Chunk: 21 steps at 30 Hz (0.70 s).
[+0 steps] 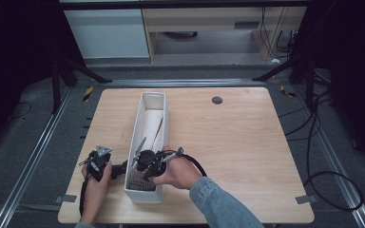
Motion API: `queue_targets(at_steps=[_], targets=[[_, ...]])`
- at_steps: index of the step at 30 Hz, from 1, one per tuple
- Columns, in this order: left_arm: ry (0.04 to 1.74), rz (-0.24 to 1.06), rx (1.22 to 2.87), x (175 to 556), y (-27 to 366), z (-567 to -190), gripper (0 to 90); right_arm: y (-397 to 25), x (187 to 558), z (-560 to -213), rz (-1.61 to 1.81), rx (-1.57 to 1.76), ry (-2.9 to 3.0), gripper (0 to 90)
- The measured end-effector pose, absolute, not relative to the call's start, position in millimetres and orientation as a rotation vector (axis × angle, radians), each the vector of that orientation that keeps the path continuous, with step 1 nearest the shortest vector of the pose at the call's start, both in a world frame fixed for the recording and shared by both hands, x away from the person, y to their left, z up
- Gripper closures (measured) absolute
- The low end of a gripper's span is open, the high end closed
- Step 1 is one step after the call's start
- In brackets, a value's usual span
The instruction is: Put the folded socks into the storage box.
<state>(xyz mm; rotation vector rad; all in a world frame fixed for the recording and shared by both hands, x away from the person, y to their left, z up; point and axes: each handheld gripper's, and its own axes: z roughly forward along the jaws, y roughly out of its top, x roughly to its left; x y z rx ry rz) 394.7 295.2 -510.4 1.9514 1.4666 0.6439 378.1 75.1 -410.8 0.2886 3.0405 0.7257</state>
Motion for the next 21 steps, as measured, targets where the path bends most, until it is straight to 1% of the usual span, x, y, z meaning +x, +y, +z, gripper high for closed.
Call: queue_targets(at_steps=[14,21], targets=[[1.466,0.644,1.954,394.7,295.3,-510.3,0.0,75.2,377.4,-412.5,0.710,0.265,3.026,90.0],[1.467,0.642,1.953,394.7,295.3,-510.2,0.0,70.1,376.5,-405.6,0.737,0.263,3.015,88.8]])
